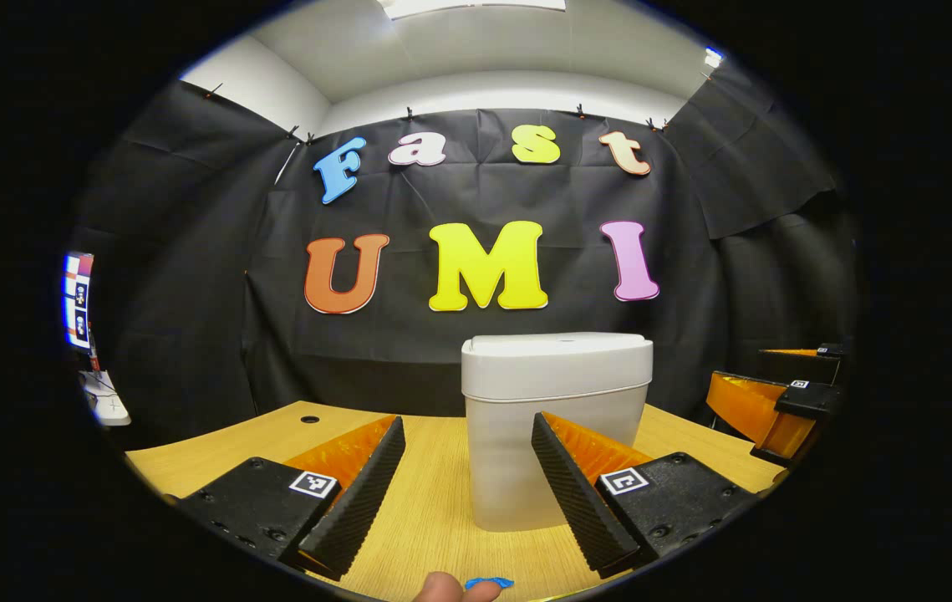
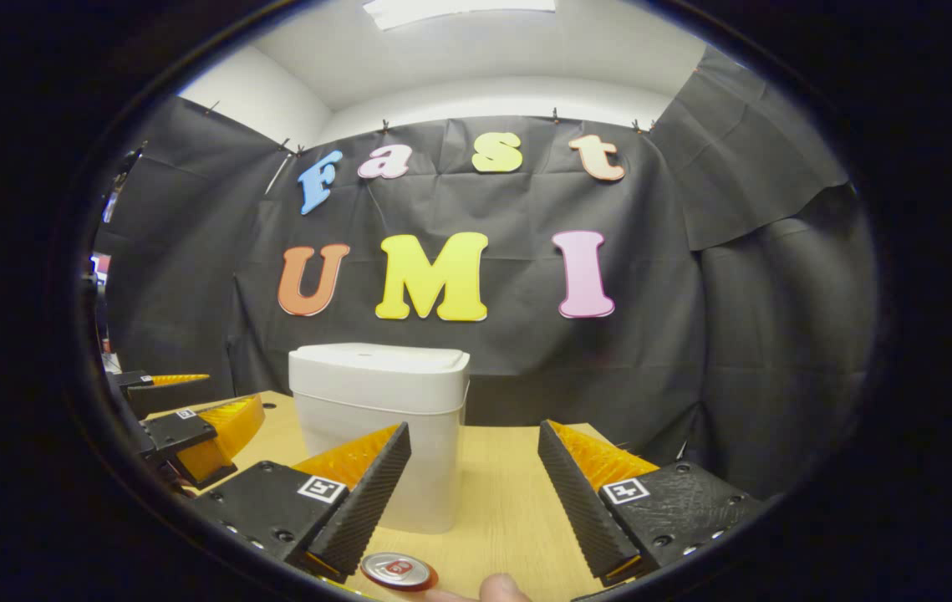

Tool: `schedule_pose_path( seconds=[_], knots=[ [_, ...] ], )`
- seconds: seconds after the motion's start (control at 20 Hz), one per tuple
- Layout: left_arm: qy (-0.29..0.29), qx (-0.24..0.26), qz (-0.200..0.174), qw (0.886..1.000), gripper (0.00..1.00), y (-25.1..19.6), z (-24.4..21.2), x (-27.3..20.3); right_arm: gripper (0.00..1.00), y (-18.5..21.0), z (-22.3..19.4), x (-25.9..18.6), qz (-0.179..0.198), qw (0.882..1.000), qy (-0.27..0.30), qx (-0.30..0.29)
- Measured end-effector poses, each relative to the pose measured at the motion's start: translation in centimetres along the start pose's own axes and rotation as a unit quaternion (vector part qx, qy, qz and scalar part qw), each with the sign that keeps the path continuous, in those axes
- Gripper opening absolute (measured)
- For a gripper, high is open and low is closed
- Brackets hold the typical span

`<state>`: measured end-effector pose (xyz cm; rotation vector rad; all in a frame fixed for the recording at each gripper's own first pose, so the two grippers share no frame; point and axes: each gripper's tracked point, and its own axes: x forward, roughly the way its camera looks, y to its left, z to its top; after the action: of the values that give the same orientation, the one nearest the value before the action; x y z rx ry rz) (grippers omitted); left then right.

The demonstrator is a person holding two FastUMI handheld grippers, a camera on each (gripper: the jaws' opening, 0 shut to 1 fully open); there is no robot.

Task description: Press the lid of the desktop garbage bin to open it, pick up the crumpled paper on the desktop and throw it into the bin, then pick up the pop can on the desktop and drop it into the bin, and finally close the garbage bin lid.

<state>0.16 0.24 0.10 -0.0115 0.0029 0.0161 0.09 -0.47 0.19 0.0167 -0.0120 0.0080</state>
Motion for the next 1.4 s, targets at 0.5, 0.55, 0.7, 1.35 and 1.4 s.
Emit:
schedule_pose_path(
  seconds=[0.5, 0.55, 0.7, 1.35, 1.4],
  knots=[
    [-0.008, 0.008, 0.009, 1.0, 0.98, 0.1, 0.0, 0.3, 0.95, 0.1, -0.2, 0.0, 0.007, 1.0, 0.008, 0.002],
    [-0.009, 0.007, 0.01, 1.0, 0.98, 0.1, 0.1, 0.3, 0.95, 0.2, -0.1, 0.0, 0.007, 1.0, 0.008, 0.0],
    [-0.01, 0.002, 0.011, 1.0, 0.98, 0.2, -0.1, 0.4, 0.95, 0.3, 0.2, -0.1, 0.008, 1.0, 0.005, -0.005],
    [-0.007, -0.013, 0.002, 1.0, 0.98, 1.2, -1.0, 0.2, 0.93, 4.4, 7.3, 4.3, 0.048, 0.997, -0.042, -0.04],
    [-0.006, -0.014, 0.001, 1.0, 0.98, 1.4, -1.1, 0.3, 0.96, 5.0, 7.6, 4.9, 0.052, 0.997, -0.039, -0.043]
  ],
)
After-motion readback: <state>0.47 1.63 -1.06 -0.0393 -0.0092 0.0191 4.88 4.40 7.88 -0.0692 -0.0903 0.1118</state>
